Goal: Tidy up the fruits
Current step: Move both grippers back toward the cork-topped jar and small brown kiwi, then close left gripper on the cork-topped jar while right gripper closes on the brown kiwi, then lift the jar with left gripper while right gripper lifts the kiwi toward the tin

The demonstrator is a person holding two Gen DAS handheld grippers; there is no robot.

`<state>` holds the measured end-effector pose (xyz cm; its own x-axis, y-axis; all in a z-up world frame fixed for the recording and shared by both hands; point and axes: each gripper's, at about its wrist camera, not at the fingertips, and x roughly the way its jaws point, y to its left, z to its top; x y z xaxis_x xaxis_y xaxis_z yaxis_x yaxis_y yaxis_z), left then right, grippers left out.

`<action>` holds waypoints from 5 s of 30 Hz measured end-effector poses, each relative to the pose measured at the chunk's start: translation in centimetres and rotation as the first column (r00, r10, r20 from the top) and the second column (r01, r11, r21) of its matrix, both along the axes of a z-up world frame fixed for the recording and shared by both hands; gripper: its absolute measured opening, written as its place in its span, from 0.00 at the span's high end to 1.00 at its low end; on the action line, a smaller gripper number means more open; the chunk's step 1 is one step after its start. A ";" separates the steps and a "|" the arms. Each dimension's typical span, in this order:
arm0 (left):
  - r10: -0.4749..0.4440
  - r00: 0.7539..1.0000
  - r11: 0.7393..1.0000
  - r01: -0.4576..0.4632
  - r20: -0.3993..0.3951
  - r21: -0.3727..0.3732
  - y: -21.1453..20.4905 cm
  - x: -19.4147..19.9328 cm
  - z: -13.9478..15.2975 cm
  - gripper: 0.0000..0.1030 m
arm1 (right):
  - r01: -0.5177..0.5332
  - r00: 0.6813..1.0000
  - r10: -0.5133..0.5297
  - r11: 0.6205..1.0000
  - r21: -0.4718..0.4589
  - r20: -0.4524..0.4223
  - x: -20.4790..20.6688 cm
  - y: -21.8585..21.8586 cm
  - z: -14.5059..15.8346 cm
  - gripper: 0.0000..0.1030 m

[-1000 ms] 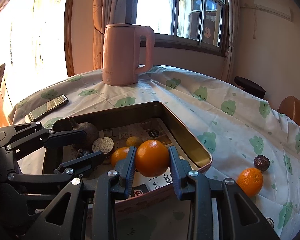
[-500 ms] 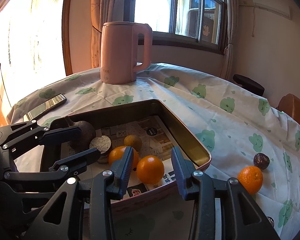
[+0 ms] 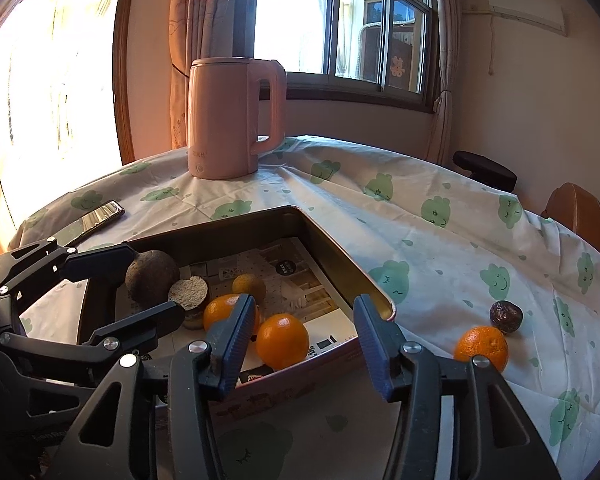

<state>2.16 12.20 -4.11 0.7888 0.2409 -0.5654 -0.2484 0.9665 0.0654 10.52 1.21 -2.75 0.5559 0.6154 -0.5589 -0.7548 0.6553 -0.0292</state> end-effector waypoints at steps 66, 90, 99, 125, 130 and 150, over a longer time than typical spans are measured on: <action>-0.492 0.849 0.868 0.462 -0.191 -0.184 -19.6 11.9 -2.1 0.34 | 0.402 0.901 -0.411 0.911 -0.088 -0.140 5.2 -22.5 -1.8 0.71; -0.474 0.876 0.875 0.458 -0.088 -0.161 -19.0 10.7 -0.7 0.61 | 0.329 0.941 -0.330 0.944 -0.020 -0.074 3.4 -22.1 -0.7 0.71; -0.440 0.898 0.892 0.432 -0.031 -0.136 -18.4 9.9 0.0 0.61 | 0.321 0.947 -0.320 0.947 0.014 -0.038 2.8 -22.3 -0.3 0.71; -0.405 0.911 0.911 0.409 0.076 -0.051 -18.7 7.8 1.4 0.61 | 0.328 0.942 -0.333 0.940 0.091 0.035 1.4 -23.1 0.6 0.71; -0.399 0.912 0.914 0.404 0.098 -0.037 -18.6 7.3 1.7 0.61 | 0.329 0.941 -0.335 0.938 0.108 0.046 1.1 -23.4 0.7 0.71; -0.373 0.912 0.926 0.378 0.173 0.006 -18.6 5.6 2.4 0.61 | 0.347 0.924 -0.365 0.925 0.155 0.112 0.0 -24.0 1.4 0.71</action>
<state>7.77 -6.35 -1.74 0.9020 -0.1047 -0.4188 0.1279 0.9914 0.0275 10.52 -22.79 -1.38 0.8166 0.4244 -0.3912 -0.4655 0.8849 -0.0119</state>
